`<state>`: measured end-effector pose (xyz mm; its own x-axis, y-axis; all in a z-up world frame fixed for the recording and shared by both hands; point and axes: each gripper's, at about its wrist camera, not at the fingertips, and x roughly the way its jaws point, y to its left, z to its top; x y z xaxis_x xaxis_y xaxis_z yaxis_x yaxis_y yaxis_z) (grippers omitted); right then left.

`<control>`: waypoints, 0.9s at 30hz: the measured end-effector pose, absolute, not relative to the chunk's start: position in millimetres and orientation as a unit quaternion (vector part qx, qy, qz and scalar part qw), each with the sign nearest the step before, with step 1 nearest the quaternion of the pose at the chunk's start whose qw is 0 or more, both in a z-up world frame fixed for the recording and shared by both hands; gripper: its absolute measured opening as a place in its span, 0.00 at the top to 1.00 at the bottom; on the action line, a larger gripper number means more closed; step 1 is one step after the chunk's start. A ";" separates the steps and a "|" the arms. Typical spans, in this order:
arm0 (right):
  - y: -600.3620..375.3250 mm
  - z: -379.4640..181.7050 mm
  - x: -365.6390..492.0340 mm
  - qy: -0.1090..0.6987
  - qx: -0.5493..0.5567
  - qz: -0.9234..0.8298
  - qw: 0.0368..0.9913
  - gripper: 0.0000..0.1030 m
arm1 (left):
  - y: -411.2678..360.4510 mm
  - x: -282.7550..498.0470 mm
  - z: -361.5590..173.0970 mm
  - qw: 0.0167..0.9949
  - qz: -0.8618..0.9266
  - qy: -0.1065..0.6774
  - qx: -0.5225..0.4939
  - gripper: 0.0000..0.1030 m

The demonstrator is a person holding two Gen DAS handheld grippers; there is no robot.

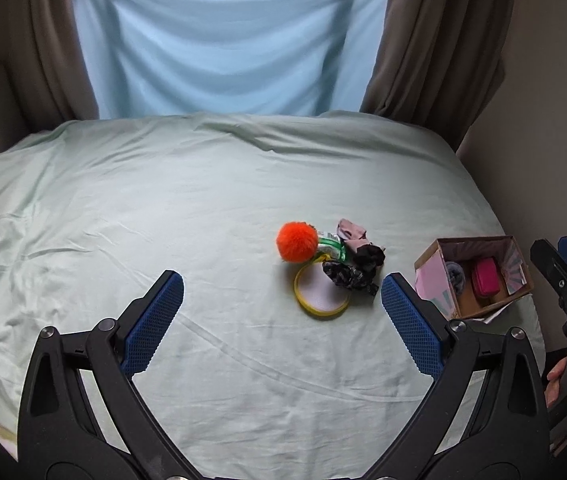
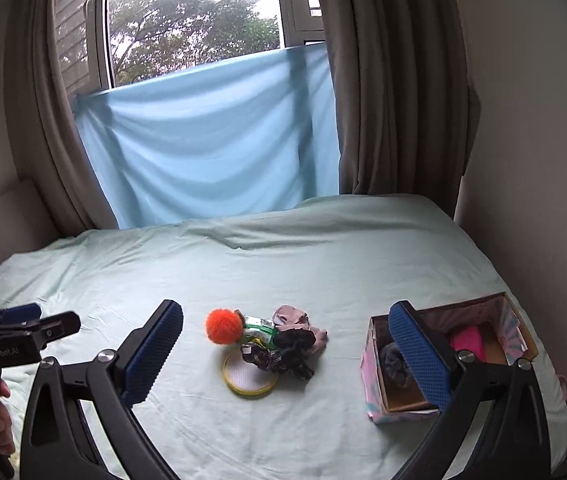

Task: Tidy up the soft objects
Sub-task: 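Withdraw both tools from the box toward the remaining items, then grasp the orange pompom with left tool while right tool grasps the black scrunchie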

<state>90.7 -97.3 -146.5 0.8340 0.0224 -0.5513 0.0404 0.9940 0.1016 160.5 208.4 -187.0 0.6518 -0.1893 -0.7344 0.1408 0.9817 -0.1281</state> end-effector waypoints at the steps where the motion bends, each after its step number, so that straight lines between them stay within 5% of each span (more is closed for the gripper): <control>1: -94.7 -152.3 96.5 0.293 0.049 -0.006 0.955 0.00 | 206.0 168.8 -195.1 0.908 -0.095 0.407 -0.030 0.04; 27: -105.4 -379.6 256.2 0.395 0.086 -0.005 0.915 0.00 | 138.3 358.9 -420.3 0.868 -0.147 0.473 -0.024 0.05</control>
